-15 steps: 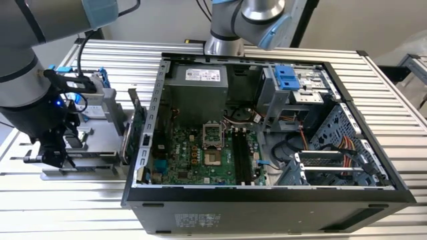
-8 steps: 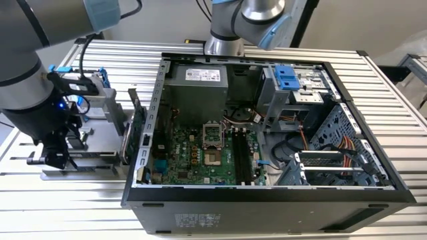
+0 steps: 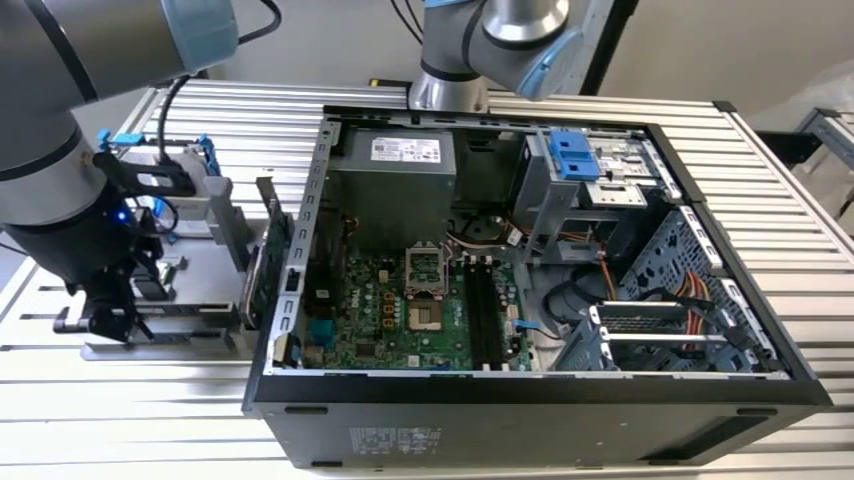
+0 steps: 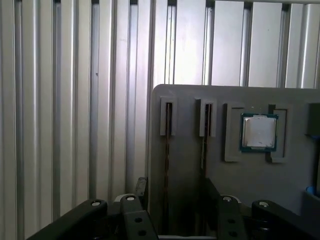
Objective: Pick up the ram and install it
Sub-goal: 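Pick up the ram and move it above insertion slot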
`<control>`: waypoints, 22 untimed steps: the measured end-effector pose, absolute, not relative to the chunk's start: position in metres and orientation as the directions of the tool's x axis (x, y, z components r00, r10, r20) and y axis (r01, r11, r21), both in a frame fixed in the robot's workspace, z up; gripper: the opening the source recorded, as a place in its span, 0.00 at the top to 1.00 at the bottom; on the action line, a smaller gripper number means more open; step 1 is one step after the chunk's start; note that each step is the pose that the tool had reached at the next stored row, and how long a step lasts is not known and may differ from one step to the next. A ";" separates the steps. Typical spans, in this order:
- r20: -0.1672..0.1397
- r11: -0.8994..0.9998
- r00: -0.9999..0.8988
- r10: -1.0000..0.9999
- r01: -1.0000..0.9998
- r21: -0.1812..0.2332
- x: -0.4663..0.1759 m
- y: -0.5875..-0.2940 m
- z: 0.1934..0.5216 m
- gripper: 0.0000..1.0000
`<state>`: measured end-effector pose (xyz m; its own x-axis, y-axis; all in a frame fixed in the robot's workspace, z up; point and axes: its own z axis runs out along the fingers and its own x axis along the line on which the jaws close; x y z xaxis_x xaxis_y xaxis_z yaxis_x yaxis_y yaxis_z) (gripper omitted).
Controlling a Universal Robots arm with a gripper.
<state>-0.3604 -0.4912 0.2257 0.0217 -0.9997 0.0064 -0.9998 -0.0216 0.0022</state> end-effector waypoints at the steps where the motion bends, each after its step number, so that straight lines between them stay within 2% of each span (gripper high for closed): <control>1: 0.007 -0.021 0.021 -1.000 -1.000 0.002 -0.360 -0.491 0.225 0.00; 22: 0.007 -0.021 0.021 -1.000 -1.000 0.002 -0.358 -0.494 0.204 0.00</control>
